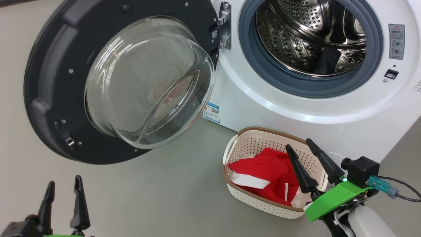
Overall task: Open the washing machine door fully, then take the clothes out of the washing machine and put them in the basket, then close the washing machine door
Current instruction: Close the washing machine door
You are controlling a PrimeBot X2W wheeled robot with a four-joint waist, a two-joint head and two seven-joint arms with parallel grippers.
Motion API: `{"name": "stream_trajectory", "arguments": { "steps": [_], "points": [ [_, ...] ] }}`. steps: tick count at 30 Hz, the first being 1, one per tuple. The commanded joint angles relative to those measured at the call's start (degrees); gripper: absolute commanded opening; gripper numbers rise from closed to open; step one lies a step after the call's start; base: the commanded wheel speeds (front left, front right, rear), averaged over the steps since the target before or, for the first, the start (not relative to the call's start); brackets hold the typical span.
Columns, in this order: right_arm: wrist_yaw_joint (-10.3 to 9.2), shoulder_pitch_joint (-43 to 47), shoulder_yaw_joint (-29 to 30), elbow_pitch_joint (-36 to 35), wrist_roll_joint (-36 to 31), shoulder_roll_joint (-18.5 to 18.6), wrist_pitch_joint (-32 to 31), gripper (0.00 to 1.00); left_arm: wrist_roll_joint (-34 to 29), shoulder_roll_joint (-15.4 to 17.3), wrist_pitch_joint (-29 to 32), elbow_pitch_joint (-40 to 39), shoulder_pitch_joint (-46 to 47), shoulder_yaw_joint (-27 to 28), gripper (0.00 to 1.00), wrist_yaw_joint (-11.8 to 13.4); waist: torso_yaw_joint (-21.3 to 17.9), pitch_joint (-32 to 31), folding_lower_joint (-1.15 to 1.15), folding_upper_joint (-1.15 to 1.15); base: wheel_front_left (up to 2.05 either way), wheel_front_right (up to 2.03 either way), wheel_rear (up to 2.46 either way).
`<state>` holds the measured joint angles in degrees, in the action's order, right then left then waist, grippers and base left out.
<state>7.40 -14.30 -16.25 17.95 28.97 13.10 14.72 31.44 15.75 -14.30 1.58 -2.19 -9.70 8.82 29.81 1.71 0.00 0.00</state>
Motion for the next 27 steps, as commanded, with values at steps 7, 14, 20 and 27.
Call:
{"name": "stream_trajectory", "arguments": {
  "steps": [7, 14, 20, 27],
  "points": [
    [0.09, -0.77, -0.87, -1.51, 0.36, -0.18, 0.28, 1.00, -0.21, 1.72, -0.63, -1.75, 1.35, 2.24, 1.00, -0.25, 0.02, -0.08, 0.00, 0.00, 0.00, 0.00, 0.00],
    [0.09, -0.64, -0.80, -1.49, 0.35, -0.25, 0.28, 1.00, -0.02, 2.00, -0.44, -1.83, 1.47, 2.13, 1.00, -0.16, -0.06, -0.21, 0.00, 0.00, 0.00, 0.00, 0.00],
    [0.09, -0.46, -0.62, -1.48, 0.37, -0.15, 0.28, 1.00, -0.08, 2.40, -0.14, -1.91, 1.79, 1.86, 1.00, -0.16, -0.17, -0.46, 0.00, 0.00, 0.00, 0.00, 0.00],
    [0.09, -0.06, -0.44, -1.38, 0.37, -0.46, 0.28, 1.00, 0.08, 2.94, 0.56, -2.30, 2.12, 1.60, 0.30, -0.21, -0.26, -0.97, 0.00, 0.00, 0.00, 0.00, 0.00]
  ]
}}
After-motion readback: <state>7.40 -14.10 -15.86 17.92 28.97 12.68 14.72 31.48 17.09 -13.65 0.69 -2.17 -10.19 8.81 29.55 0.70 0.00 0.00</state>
